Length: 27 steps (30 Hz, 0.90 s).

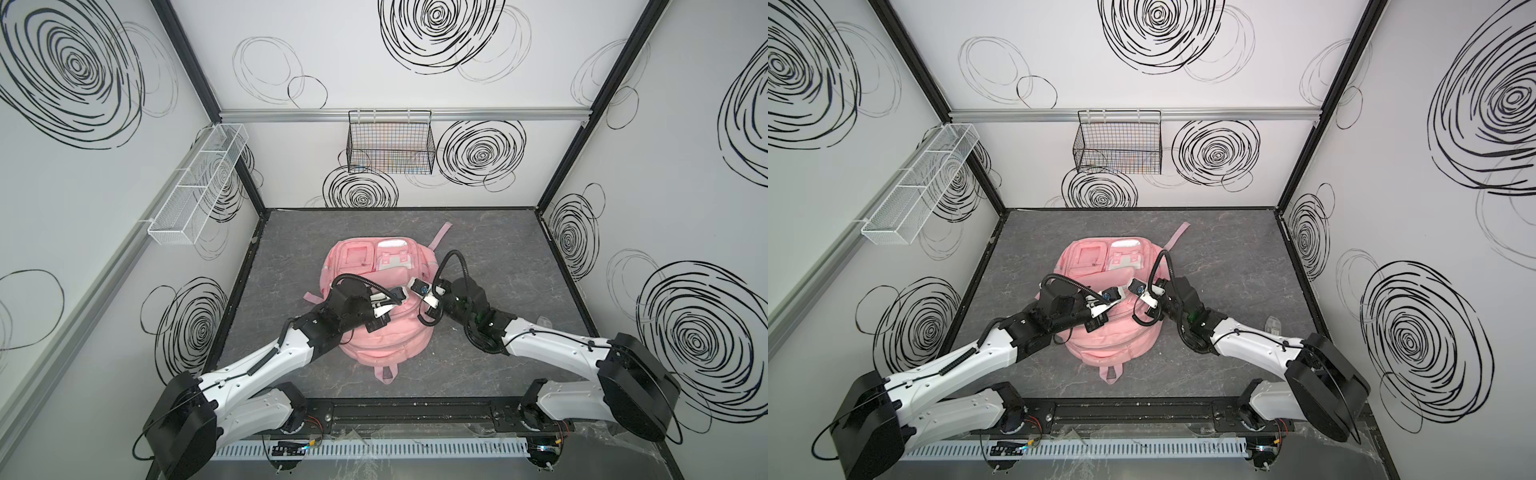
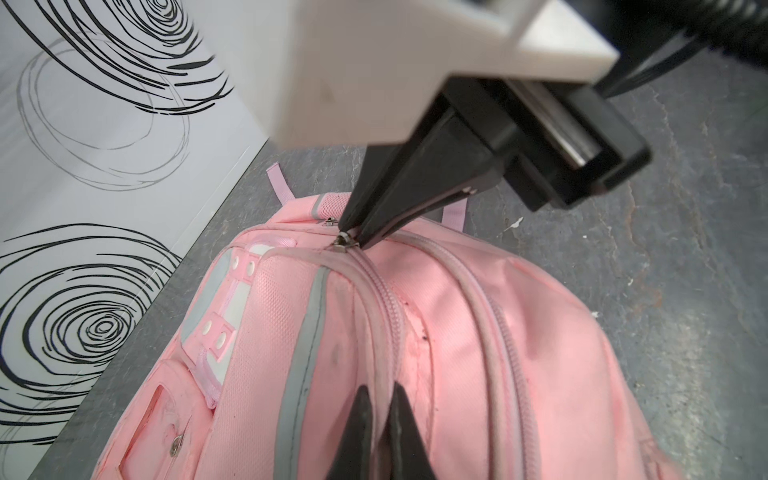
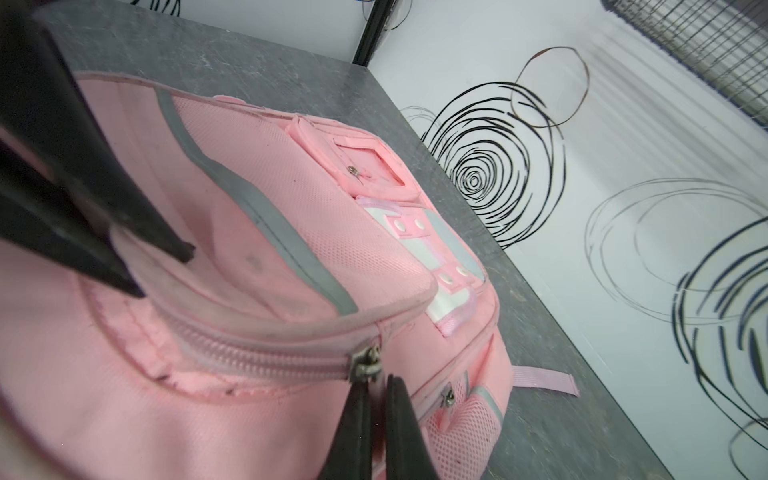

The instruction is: Pack the student bag

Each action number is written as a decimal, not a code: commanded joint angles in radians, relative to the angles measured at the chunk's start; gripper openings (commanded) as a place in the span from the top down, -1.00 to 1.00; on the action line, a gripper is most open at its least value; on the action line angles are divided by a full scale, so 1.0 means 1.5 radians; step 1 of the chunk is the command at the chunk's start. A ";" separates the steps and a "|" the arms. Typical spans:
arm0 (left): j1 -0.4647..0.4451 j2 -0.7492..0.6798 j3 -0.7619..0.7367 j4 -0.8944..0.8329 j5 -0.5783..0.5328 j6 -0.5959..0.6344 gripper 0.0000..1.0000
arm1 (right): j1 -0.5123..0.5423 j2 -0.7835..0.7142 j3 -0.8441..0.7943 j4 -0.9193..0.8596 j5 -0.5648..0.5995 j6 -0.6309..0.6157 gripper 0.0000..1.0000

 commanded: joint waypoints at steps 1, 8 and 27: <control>0.014 0.006 0.025 0.033 -0.038 -0.037 1.00 | 0.006 -0.039 -0.026 0.124 0.146 -0.023 1.00; 0.022 0.029 0.042 0.007 -0.037 -0.064 1.00 | 0.009 -0.044 -0.073 0.273 0.239 -0.037 1.00; 0.028 0.059 0.060 -0.001 -0.062 -0.127 1.00 | 0.034 -0.132 -0.133 0.358 0.253 -0.001 1.00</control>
